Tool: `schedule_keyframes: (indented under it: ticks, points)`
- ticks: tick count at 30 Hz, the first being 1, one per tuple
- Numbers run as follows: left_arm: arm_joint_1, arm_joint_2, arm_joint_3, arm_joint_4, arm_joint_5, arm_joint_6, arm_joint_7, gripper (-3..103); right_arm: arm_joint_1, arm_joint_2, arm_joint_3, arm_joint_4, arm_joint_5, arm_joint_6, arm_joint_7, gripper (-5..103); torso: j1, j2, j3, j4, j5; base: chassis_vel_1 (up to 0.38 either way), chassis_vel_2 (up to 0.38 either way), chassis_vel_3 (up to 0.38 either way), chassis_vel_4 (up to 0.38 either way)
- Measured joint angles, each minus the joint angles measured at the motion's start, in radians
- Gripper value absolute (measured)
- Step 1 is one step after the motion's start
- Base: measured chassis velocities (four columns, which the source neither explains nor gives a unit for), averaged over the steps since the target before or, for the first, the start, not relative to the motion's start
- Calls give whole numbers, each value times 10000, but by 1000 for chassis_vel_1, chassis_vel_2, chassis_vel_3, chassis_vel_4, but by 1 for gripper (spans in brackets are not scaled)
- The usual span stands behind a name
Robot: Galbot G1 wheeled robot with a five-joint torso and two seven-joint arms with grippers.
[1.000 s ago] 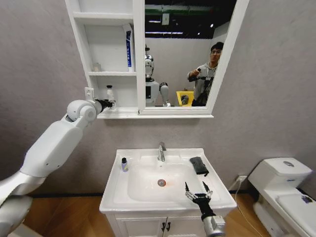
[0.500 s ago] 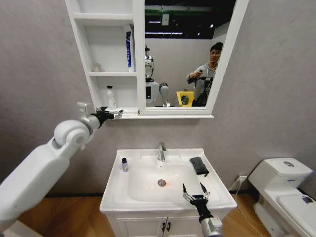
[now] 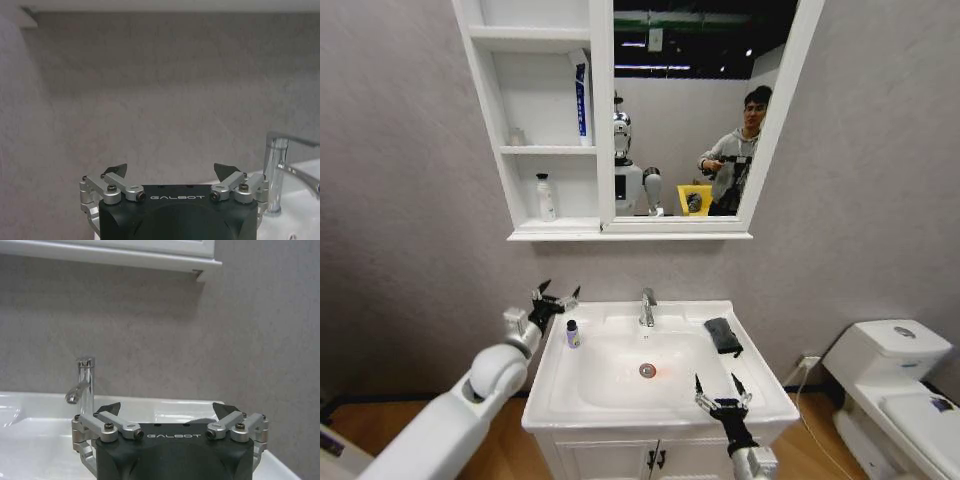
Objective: Move facial cleanser and shampoo from washbasin to cabinet, then wipe washbasin with towel.
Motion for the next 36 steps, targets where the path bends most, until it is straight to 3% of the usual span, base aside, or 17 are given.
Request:
schedule_keyframes:
  ticks: [7,10,22,24,31,34,36]
  points:
    - [417,-788,182,1182,790,-145,287,98,-146,-87,309,405,223,-49,73,100,0,0,0,1,1,0,0,0,0]
    - [285,-1271,199,2197,1187,-386,379,98,-166,-87,325,406,264,-24,79,100,1,-1,1,0,0,0,0,0,0]
    - [-389,-1942,93,3727,1257,-441,487,96,-102,-174,224,308,303,7,81,100,2,-1,1,-2,0,0,0,0,0]
    - [-501,-1998,-7,4079,1297,-525,728,81,-26,-263,236,270,405,7,81,100,2,-1,2,4,0,0,0,0,0]
    - [-664,-2120,-96,4429,1317,-707,991,58,52,-357,243,224,524,6,79,100,2,-1,1,0,0,0,0,0,0]
    - [-712,-2156,-96,4511,1310,-732,1061,43,135,-358,206,145,541,4,77,100,2,-1,1,1,0,0,0,0,0]
    - [-712,-2149,-96,4499,1291,-732,1064,42,152,-358,195,131,546,3,76,100,2,-1,2,1,0,0,0,0,0]
